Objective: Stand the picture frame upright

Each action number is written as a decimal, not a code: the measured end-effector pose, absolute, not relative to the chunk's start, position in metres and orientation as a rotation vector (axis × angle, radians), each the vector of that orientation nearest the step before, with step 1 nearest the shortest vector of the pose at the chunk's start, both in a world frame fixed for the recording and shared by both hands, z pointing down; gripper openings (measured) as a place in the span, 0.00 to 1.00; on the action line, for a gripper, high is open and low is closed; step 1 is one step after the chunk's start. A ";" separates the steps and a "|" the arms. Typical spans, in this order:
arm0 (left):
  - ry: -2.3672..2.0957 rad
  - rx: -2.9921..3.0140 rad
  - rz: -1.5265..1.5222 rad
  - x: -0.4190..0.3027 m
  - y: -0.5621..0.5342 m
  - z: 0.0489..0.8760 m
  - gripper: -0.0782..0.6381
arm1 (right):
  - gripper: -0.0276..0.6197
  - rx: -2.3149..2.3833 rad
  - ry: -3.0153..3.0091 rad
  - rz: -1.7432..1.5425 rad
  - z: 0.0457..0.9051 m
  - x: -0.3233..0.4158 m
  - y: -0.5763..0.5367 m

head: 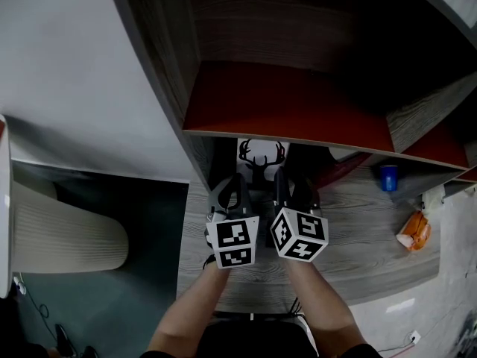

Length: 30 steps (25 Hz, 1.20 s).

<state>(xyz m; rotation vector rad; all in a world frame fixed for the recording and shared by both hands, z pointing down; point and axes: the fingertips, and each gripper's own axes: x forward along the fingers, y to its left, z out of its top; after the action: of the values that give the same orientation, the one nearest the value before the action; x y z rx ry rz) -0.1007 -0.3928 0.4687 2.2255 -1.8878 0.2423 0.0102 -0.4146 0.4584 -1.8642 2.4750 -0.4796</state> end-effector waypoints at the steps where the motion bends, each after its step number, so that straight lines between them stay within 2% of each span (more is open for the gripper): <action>1: -1.865 2.234 0.244 -0.098 -0.392 0.469 0.10 | 0.25 -1.857 2.487 -0.470 0.458 0.009 -0.411; 6: -1.796 2.270 0.251 -0.091 -0.386 0.466 0.10 | 0.11 -1.844 2.517 -0.438 0.454 0.009 -0.397; 10: -1.757 2.296 0.241 -0.085 -0.381 0.460 0.10 | 0.06 -1.821 2.541 -0.411 0.448 0.008 -0.387; 30: -1.714 2.409 0.186 -0.079 -0.350 0.413 0.10 | 0.04 -1.713 2.632 -0.336 0.407 0.014 -0.346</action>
<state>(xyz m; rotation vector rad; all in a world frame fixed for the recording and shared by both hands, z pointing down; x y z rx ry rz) -0.0793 -0.3498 0.4132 2.4088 -1.7136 0.1860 0.0144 -0.3462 0.4071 -1.7134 2.6322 -0.3364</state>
